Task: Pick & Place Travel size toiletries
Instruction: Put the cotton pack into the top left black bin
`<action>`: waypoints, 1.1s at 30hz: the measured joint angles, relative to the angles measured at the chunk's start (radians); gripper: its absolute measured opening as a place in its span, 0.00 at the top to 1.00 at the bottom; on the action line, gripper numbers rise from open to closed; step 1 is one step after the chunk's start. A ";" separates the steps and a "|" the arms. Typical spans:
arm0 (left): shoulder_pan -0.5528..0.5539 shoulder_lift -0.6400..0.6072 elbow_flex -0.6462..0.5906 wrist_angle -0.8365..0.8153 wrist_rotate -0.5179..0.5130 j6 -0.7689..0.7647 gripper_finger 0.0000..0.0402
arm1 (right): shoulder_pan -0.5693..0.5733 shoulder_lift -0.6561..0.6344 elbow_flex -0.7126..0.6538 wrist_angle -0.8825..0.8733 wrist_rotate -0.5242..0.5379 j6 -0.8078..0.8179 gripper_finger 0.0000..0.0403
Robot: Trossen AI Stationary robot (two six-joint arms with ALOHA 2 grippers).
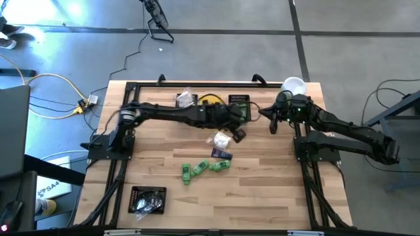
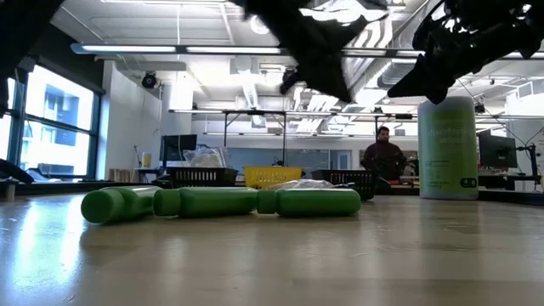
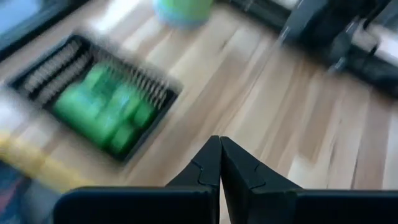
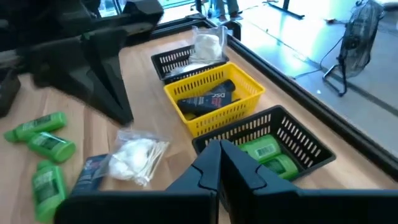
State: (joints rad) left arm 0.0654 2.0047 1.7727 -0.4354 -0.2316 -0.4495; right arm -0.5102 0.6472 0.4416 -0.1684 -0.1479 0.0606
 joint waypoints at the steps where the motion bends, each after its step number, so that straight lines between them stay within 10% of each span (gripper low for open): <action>1: 0.002 -0.040 -0.060 0.011 0.001 -0.009 1.00 | 0.000 0.000 0.000 0.002 0.001 0.018 0.99; 20: 0.026 -0.750 -1.054 0.649 -0.098 0.011 1.00 | 0.001 0.086 0.000 0.100 0.021 0.112 0.99; 33: 0.026 -1.329 -1.335 0.664 -0.012 0.114 1.00 | 0.028 0.312 0.000 0.379 0.015 0.120 0.99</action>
State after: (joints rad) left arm 0.0914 0.6756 0.4373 0.2288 -0.2432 -0.3352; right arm -0.4824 0.9591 0.4416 0.2101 -0.1330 0.1804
